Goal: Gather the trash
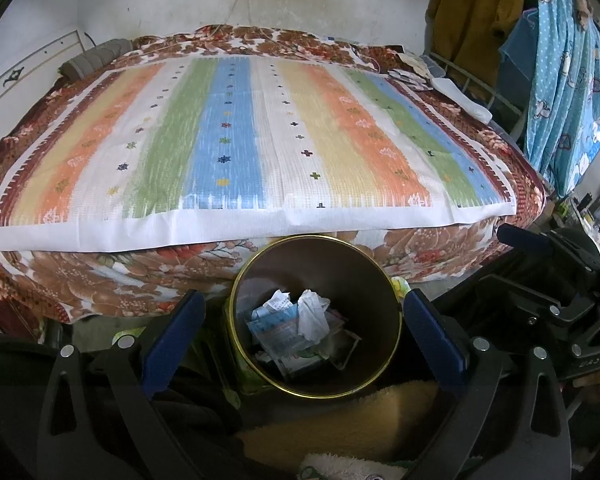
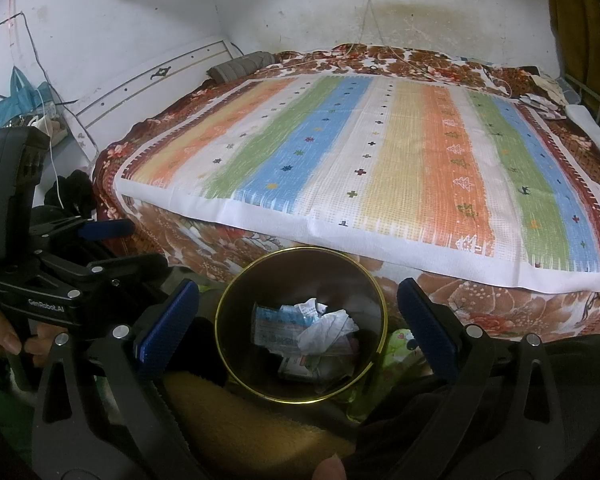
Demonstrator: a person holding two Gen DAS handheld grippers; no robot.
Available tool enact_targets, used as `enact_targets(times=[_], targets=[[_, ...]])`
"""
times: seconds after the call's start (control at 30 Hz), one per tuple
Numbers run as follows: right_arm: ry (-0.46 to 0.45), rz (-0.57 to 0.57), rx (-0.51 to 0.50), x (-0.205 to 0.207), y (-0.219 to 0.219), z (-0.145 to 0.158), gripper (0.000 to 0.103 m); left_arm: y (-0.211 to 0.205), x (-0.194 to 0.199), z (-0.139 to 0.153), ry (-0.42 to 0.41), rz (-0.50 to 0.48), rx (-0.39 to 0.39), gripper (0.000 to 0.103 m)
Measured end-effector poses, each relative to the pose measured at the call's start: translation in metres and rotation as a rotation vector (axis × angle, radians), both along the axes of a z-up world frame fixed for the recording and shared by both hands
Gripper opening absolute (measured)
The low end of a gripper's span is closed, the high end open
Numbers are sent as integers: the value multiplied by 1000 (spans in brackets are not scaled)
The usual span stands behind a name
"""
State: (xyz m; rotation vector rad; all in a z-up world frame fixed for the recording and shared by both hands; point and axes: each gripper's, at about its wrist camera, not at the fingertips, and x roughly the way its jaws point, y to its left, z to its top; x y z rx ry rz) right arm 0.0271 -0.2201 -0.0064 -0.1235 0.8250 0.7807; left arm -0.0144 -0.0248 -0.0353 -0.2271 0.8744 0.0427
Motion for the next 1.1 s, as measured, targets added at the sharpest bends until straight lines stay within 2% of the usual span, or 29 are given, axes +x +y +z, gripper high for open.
enact_targets(times=[1.1], targets=[[0, 3, -2, -1, 2, 0, 94, -4, -2, -6, 1, -2, -7, 97]])
